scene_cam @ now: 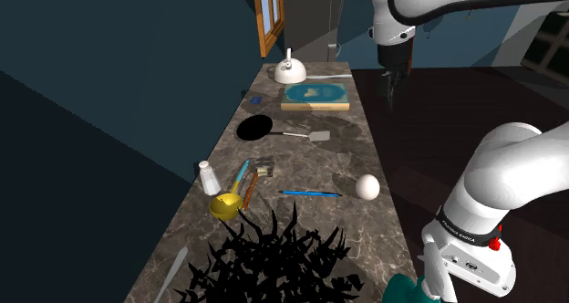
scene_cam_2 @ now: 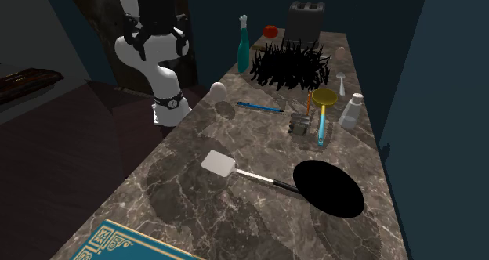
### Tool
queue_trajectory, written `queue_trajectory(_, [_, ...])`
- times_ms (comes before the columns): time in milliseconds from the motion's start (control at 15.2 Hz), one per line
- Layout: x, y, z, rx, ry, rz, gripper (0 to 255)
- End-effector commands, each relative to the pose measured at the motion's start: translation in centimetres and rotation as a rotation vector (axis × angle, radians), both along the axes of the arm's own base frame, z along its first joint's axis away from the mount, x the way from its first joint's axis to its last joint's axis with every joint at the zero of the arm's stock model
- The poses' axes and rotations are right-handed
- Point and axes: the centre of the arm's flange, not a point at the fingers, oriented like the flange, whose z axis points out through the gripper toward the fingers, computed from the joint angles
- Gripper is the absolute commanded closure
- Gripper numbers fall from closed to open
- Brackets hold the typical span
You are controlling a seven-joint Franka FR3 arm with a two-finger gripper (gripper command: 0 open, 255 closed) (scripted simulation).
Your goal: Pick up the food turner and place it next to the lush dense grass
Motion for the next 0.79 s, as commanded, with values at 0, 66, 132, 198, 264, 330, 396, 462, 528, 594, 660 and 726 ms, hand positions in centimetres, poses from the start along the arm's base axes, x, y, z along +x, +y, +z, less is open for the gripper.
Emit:
queue_trajectory(0, [0.0, 0.0, 0.0, 0.0, 0.0, 0.0, 0])
queue_trajectory(66, [1.0, -0.1, -0.7, 0.007, -0.007, 0.018, 0])
queue_trajectory(132, [1.9, -0.1, -1.3, 0.013, -0.015, 0.036, 0])
queue_trajectory(198, [2.9, -0.1, -2.0, 0.02, -0.022, 0.054, 0])
queue_trajectory(264, [3.9, -0.1, -2.7, 0.026, -0.03, 0.072, 0])
queue_trajectory(330, [4.9, -0.1, -3.3, 0.033, -0.037, 0.091, 0])
queue_trajectory(396, [5.9, -0.1, -3.9, 0.039, -0.045, 0.109, 0])
queue_trajectory(462, [6.9, 0.0, -4.6, 0.046, -0.052, 0.127, 0])
queue_trajectory(528, [7.9, 0.1, -5.2, 0.052, -0.06, 0.145, 0])
queue_trajectory(594, [8.9, 0.2, -5.8, 0.059, -0.067, 0.163, 0])
queue_trajectory(660, [9.9, 0.3, -6.4, 0.065, -0.074, 0.181, 0])
queue_trajectory(726, [10.9, 0.5, -7.0, 0.072, -0.082, 0.199, 0])
